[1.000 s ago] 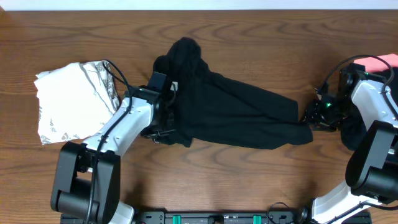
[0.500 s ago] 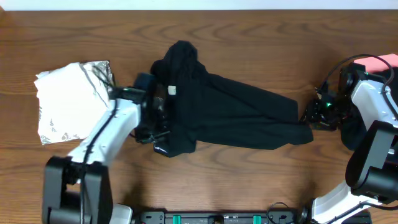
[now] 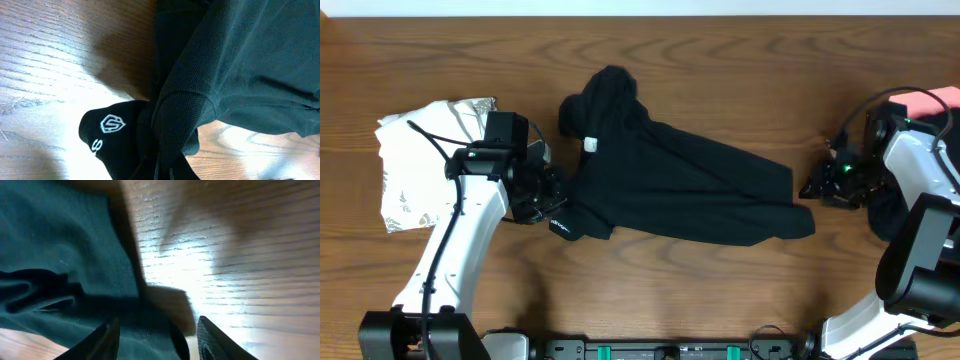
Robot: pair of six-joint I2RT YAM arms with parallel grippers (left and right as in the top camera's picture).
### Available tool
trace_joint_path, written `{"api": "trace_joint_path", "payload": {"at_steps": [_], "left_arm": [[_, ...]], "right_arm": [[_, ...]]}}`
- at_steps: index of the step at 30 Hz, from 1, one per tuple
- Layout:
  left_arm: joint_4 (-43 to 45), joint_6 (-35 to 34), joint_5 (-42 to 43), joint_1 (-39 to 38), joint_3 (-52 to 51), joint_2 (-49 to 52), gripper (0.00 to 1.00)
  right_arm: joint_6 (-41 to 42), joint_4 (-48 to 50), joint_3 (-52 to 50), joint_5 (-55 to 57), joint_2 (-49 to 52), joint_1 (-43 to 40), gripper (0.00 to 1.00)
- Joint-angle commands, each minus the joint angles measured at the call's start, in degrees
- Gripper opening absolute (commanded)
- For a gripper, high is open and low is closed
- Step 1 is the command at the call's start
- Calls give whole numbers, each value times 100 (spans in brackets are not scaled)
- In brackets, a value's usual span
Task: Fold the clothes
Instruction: 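Grasp the shirt's left end with left gripper and right end with right gripper, then stretch the shirt lengthwise, pulling the grippers apart left and right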
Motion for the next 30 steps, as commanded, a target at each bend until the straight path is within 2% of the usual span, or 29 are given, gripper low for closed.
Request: {"api": "trace_joint_path", "payload": {"at_steps": [1, 8, 10, 11, 12, 13, 14, 19, 22, 26, 30], "left_arm": [[-22, 94, 81, 13, -59, -11, 6], [39, 96, 81, 13, -59, -11, 6], [61, 96, 81, 13, -59, -11, 6], [63, 96, 81, 13, -59, -11, 6], [66, 96, 81, 13, -59, -11, 6], [63, 96, 81, 13, -59, -11, 6], [63, 96, 81, 13, -59, -11, 6], [63, 94, 127, 13, -57, -11, 6], [63, 96, 339, 13, 0, -13, 6], [59, 96, 621, 13, 212, -85, 6], [61, 122, 560, 15, 498, -293, 6]], "right_arm": [[17, 72, -201, -317, 17, 24, 49], [17, 92, -511, -372, 17, 103, 48], [17, 92, -570, -450, 17, 144, 44], [15, 94, -590, -501, 17, 164, 40], [15, 92, -599, -538, 17, 177, 28], [15, 92, -599, -555, 17, 192, 7], [15, 94, -599, -564, 17, 208, 1], [11, 120, -540, -632, 7, 208, 1], [-144, -52, -271, -1051, -48, 203, 1], [-293, -553, 479, -1414, -339, 199, 1], [-514, -896, 1351, -1405, -835, 199, 1]]}}
